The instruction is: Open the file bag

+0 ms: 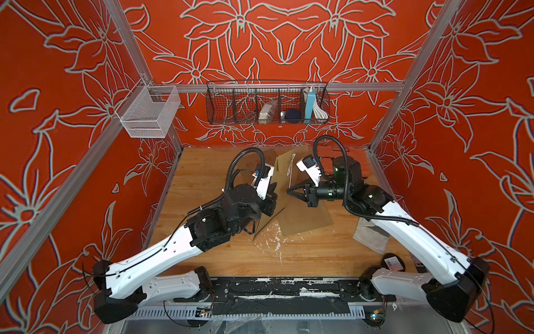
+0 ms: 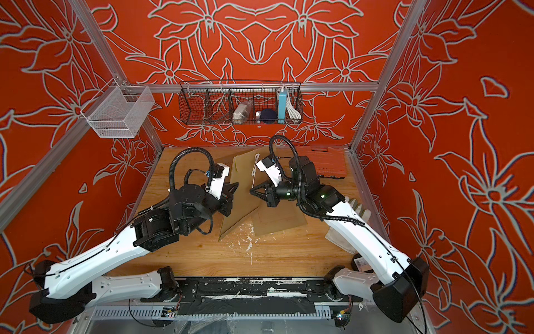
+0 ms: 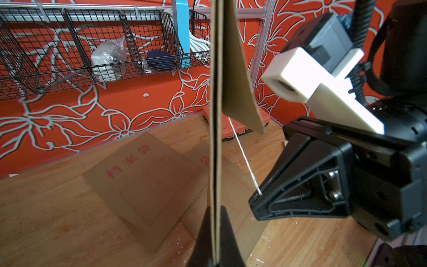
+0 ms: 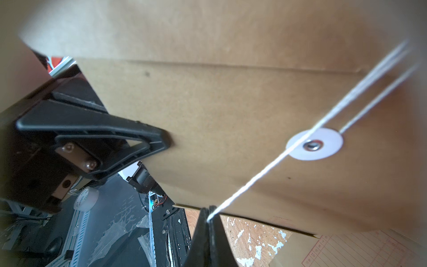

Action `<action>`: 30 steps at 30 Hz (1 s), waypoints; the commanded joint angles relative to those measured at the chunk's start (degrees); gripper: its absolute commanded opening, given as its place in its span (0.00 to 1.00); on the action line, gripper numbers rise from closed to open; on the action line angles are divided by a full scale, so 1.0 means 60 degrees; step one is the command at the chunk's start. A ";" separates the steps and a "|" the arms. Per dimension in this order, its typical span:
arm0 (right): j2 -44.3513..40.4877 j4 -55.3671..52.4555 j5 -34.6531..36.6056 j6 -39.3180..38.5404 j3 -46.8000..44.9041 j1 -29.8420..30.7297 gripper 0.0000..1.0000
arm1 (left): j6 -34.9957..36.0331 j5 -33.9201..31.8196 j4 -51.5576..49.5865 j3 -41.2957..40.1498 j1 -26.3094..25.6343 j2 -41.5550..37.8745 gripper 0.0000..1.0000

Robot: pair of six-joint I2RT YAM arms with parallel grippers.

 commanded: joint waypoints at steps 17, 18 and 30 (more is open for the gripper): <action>0.0155 0.0337 -0.0871 0.0157 0.0634 0.0343 0.00 | -0.0037 -0.0440 0.0492 -0.0033 -0.0067 -0.0077 0.00; 0.0138 0.0411 -0.0976 0.0174 0.0634 0.0345 0.00 | -0.0045 -0.0438 0.0479 -0.0031 -0.0075 -0.0074 0.00; -0.0413 -0.0248 0.0915 -0.0394 0.0702 0.0433 0.00 | -0.0024 -0.0141 0.0021 0.0144 -0.0068 0.0003 0.00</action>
